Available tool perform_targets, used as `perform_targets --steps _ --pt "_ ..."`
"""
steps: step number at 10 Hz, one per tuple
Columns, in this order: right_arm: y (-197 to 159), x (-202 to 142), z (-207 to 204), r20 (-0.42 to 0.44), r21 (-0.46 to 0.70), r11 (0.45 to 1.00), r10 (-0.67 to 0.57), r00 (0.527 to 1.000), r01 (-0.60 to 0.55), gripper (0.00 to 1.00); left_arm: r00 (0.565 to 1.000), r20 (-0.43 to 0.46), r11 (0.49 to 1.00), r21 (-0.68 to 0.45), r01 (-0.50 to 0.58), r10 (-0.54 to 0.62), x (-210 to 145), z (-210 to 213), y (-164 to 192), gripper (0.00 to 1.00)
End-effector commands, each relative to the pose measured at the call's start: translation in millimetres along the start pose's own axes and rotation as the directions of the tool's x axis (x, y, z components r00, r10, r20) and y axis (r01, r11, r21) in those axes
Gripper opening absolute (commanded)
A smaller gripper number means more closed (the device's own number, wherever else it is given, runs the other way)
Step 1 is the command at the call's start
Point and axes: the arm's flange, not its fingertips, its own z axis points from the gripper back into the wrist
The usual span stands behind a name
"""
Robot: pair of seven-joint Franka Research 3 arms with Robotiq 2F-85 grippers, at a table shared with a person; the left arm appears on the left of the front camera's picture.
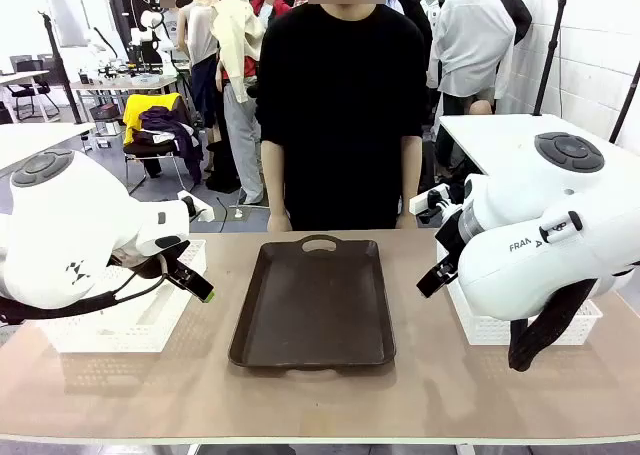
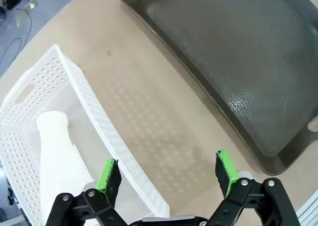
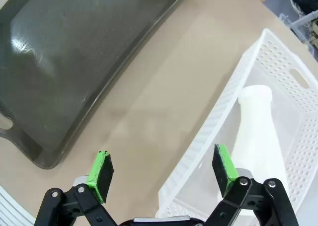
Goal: Prepare the laboratory tools.
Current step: Pick up the Big flask that the person points to.
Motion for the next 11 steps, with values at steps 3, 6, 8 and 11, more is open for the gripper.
perform_targets --steps 3,6,8,11 --pt "0.0 0.0 0.0 0.0 0.0 1.0 0.0 1.0 0.0 1.0 1.0 0.0 1.0 0.0 0.0 0.0 0.0 0.1 0.0 1.0" --pt "0.0 0.0 0.0 0.0 0.0 1.0 0.0 1.0 0.0 1.0 1.0 0.0 1.0 0.0 0.0 0.0 0.0 0.1 0.0 1.0" --pt "0.0 0.0 0.0 0.0 0.0 1.0 0.0 1.0 0.0 1.0 1.0 0.0 1.0 0.0 0.0 0.0 0.0 0.1 0.0 1.0" --pt "0.0 0.0 0.0 0.0 0.0 1.0 0.0 1.0 0.0 1.0 1.0 0.0 1.0 0.0 0.0 0.0 0.0 0.1 0.0 1.0"
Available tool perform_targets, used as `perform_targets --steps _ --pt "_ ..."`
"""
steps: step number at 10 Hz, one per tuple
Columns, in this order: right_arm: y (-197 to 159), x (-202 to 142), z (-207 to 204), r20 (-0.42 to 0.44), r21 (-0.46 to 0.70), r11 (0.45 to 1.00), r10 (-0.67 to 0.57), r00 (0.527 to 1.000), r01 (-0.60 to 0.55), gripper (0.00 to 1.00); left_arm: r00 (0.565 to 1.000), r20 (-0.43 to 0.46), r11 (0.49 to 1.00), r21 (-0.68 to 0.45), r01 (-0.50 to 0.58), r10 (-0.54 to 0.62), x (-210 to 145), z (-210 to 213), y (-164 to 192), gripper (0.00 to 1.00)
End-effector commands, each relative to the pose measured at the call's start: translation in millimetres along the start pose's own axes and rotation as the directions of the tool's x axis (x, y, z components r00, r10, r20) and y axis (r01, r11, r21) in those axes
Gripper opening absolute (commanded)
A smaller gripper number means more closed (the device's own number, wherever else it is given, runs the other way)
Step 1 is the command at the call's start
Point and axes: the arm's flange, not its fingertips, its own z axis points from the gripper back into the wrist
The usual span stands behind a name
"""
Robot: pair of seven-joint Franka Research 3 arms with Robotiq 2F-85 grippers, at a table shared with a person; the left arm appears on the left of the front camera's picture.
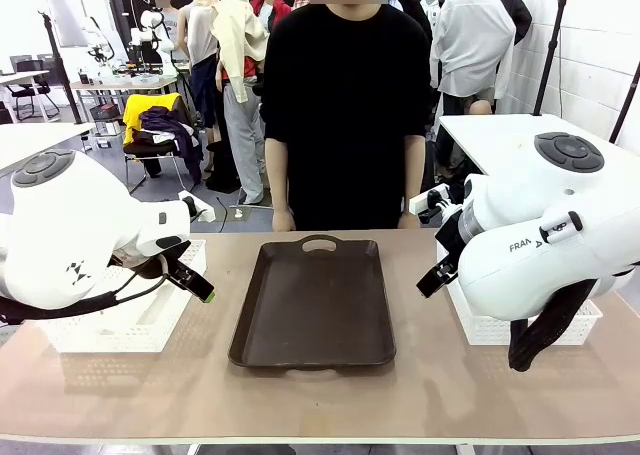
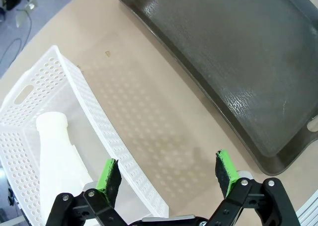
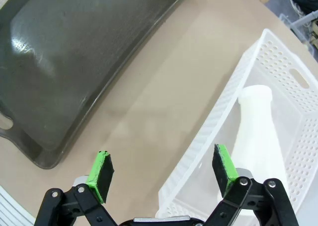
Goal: Prepare the laboratory tools.
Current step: Pick up the Big flask that the person points to.
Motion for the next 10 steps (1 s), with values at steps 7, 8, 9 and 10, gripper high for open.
perform_targets --steps 7,8,9,10 --pt "-59 -7 69 0.056 0.081 0.978 -0.195 0.979 0.19 1.0 0.985 0.103 0.984 -0.128 -0.122 0.136 4 57 50 1.0" --pt "-77 -9 86 0.059 0.168 0.962 -0.23 0.971 0.218 1.0 0.983 0.091 0.969 -0.209 -0.135 0.157 1 66 64 1.0" --pt "-101 -14 101 0.031 0.266 0.932 -0.264 0.964 0.246 1.0 0.982 0.074 0.944 -0.298 -0.143 0.172 -3 73 82 1.0" --pt "-129 -22 110 -0.027 0.383 0.879 -0.297 0.955 0.284 1.0 0.978 0.071 0.908 -0.389 -0.155 0.197 -8 77 104 1.0"
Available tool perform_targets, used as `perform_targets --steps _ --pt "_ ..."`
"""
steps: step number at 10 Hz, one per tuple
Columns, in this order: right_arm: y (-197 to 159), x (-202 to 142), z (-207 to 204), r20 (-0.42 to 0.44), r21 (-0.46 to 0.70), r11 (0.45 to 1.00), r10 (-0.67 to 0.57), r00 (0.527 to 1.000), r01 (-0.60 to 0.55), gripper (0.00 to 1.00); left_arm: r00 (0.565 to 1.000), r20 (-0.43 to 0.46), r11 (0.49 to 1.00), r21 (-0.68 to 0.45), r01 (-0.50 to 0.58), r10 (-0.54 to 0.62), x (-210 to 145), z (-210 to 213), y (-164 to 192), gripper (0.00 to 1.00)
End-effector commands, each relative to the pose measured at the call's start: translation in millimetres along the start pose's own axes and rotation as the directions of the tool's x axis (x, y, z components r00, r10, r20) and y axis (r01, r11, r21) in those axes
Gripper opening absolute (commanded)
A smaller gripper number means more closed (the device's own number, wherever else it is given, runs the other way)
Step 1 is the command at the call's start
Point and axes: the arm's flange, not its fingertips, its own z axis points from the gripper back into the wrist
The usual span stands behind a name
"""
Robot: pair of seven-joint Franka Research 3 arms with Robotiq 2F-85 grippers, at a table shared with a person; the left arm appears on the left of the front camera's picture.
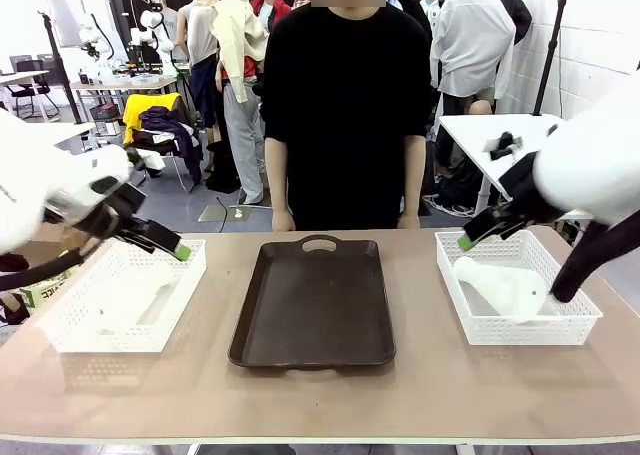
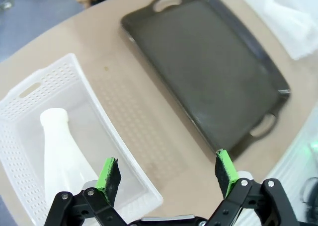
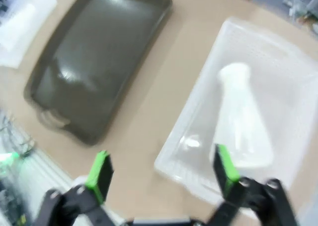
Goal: Prepare the laboratory tools.
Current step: Pick up the Big flask that the person points to.
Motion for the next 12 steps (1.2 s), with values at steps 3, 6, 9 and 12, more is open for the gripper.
perform_targets --steps 3,6,9,12 --pt "-104 -10 40 -0.041 0.332 0.92 -0.204 0.978 0.206 1.0 0.993 -0.036 0.937 -0.328 -0.119 0.114 -13 18 89 1.0" --pt "-138 -26 47 -0.087 0.318 0.866 -0.378 0.922 0.385 1.0 0.975 -0.033 0.876 -0.434 -0.21 0.218 -33 27 145 1.0" --pt "-170 -33 36 -0.126 0.336 0.807 -0.473 0.872 0.486 1.0 0.947 -0.019 0.802 -0.527 -0.281 0.319 -54 32 194 1.0" --pt "-183 -39 40 -0.128 0.31 0.785 -0.524 0.842 0.536 1.0 0.92 -0.033 0.769 -0.538 -0.344 0.389 -71 39 227 1.0"
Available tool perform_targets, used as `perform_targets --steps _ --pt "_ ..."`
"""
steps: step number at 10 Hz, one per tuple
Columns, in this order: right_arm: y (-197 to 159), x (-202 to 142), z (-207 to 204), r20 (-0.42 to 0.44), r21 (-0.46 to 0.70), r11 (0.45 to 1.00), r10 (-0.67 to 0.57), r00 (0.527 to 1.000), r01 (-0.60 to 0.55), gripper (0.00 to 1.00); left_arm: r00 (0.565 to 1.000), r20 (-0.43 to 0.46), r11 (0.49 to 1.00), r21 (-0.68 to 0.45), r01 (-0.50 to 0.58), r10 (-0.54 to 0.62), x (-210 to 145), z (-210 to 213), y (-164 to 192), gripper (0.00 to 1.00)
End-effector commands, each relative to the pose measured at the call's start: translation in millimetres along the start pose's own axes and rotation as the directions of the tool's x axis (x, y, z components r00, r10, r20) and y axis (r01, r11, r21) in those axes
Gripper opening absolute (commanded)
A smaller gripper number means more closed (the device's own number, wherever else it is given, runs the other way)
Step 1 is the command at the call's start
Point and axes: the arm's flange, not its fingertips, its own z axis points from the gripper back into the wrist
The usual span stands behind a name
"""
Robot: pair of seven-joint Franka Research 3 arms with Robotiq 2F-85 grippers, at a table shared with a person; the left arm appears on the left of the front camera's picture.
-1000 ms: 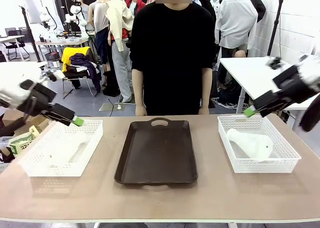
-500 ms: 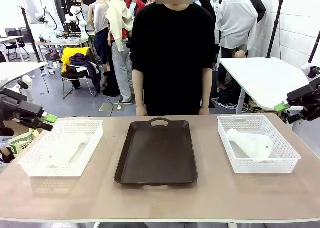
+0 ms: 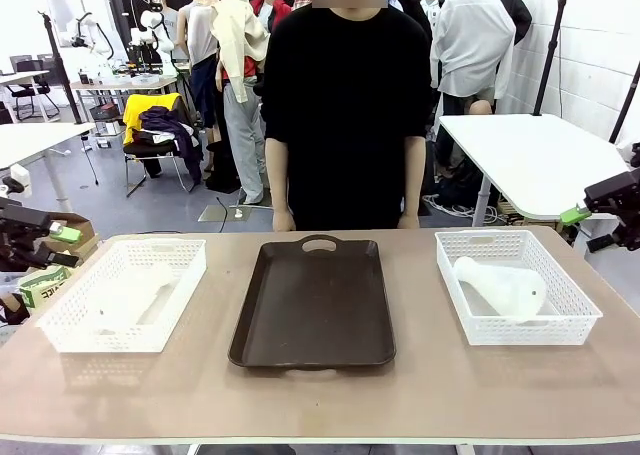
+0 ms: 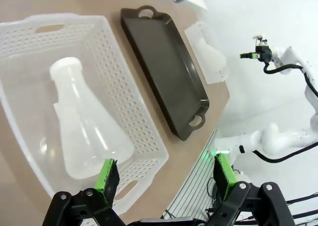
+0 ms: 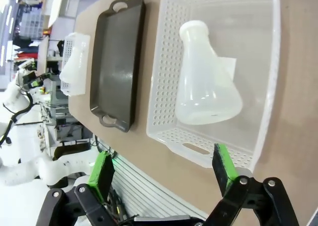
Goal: Prepare the laboratory tools.
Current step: Pick up the Big flask that the person points to.
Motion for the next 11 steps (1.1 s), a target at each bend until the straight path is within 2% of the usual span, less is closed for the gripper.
perform_targets --steps 1,5,6,11 --pt "6 6 1 -0.006 -0.015 0.999 -0.037 0.999 0.037 1.0 1.0 0.024 1.0 -0.012 0.013 -0.013 8 8 2 1.0" --pt "5 7 -1 -0.057 -0.032 0.999 -0.03 0.998 0.028 1.0 0.997 0.05 0.998 -0.021 0.058 -0.057 10 0 -10 1.0" --pt "4 5 -3 -0.014 -0.016 1.0 -0.012 1.0 0.012 1.0 1.0 0.017 1.0 -0.006 0.007 -0.007 8 3 2 1.0" --pt "4 5 -3 -0.014 -0.016 1.0 -0.012 1.0 0.012 1.0 1.0 0.017 1.0 -0.006 0.007 -0.007 8 3 2 1.0"
